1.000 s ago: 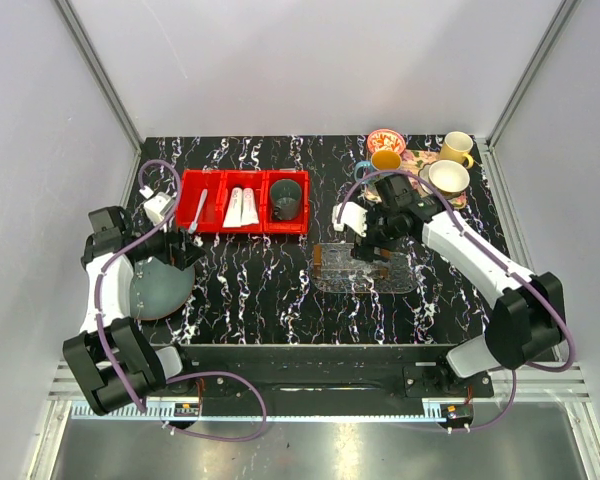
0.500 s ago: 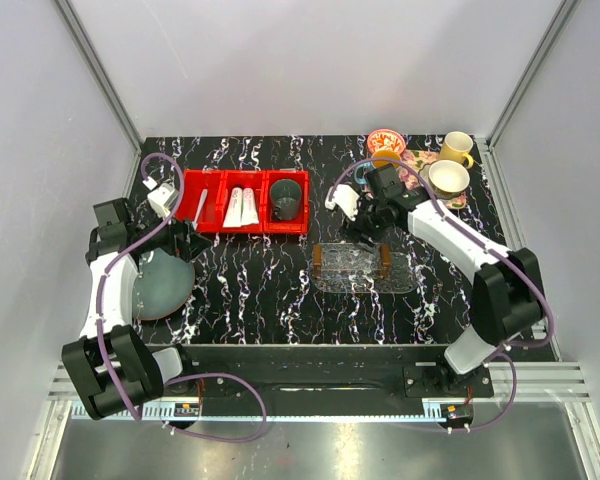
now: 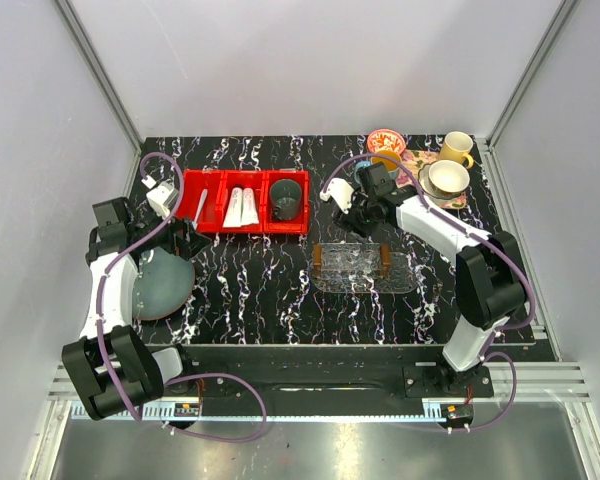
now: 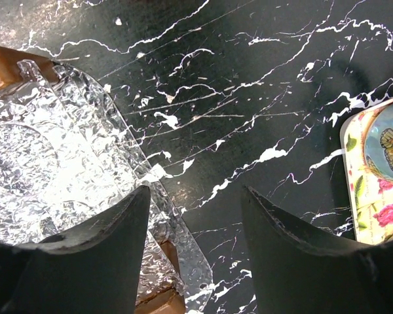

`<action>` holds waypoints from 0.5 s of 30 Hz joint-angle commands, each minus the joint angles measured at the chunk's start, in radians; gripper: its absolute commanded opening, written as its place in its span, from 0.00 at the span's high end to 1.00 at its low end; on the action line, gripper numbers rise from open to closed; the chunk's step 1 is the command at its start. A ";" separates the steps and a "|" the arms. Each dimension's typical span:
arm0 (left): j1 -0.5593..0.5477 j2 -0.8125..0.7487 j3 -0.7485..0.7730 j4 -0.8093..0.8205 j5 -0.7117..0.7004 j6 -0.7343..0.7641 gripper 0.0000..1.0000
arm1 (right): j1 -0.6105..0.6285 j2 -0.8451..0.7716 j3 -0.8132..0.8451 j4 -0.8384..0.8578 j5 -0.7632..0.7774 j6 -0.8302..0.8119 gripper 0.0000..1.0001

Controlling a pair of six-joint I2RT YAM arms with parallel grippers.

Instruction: Prepare toiletry sets of a toothbrush and toothpaste on the tray

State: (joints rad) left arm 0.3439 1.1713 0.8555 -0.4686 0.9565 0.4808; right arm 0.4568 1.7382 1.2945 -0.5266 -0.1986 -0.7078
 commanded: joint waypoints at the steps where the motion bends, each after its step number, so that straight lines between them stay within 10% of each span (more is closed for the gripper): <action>1: -0.002 -0.015 -0.012 0.044 -0.001 0.024 0.01 | -0.004 0.011 0.028 0.046 0.014 0.018 0.38; 15: -0.003 -0.007 -0.032 0.044 -0.010 0.045 0.01 | -0.004 -0.008 -0.031 0.043 -0.019 0.014 0.39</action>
State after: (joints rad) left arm 0.3439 1.1717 0.8391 -0.4675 0.9524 0.4965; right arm 0.4572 1.7477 1.2762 -0.5117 -0.2020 -0.7044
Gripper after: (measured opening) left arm 0.987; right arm 0.611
